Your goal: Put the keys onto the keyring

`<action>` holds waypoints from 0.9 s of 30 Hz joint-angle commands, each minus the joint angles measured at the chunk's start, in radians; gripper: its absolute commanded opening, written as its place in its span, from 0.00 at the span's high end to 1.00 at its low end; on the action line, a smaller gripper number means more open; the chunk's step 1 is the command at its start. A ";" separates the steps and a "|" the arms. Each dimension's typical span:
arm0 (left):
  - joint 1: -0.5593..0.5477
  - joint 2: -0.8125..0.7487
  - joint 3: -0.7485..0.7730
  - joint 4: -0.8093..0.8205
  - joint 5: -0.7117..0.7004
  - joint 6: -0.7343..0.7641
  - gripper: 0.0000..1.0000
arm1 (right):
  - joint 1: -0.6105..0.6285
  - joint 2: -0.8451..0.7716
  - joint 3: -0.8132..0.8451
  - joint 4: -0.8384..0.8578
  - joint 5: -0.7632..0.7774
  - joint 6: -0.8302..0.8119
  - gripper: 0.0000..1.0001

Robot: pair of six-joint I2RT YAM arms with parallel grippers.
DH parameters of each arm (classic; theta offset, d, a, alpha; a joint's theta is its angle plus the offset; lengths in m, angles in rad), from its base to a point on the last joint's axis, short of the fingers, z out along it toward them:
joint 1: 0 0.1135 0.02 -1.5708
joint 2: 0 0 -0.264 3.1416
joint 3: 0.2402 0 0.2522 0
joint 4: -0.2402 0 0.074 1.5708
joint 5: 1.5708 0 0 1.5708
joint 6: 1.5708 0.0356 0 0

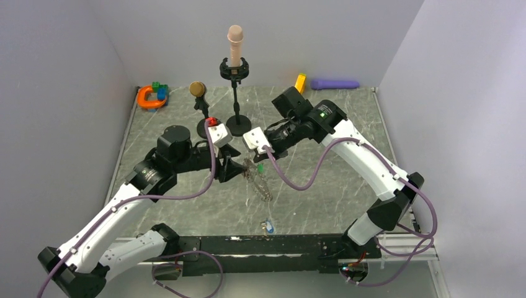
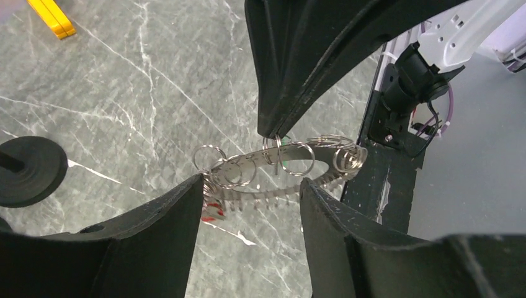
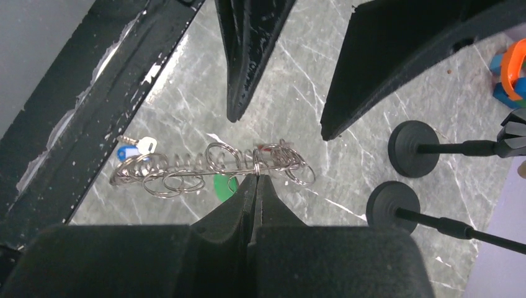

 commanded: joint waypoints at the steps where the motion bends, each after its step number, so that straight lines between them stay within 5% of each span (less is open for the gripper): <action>1: -0.004 0.012 0.057 0.031 0.041 0.027 0.38 | 0.011 0.003 0.056 -0.049 0.029 -0.086 1.00; 27: -0.112 0.072 0.036 0.100 -0.047 0.020 0.55 | 0.017 0.025 0.101 -0.059 0.011 -0.054 1.00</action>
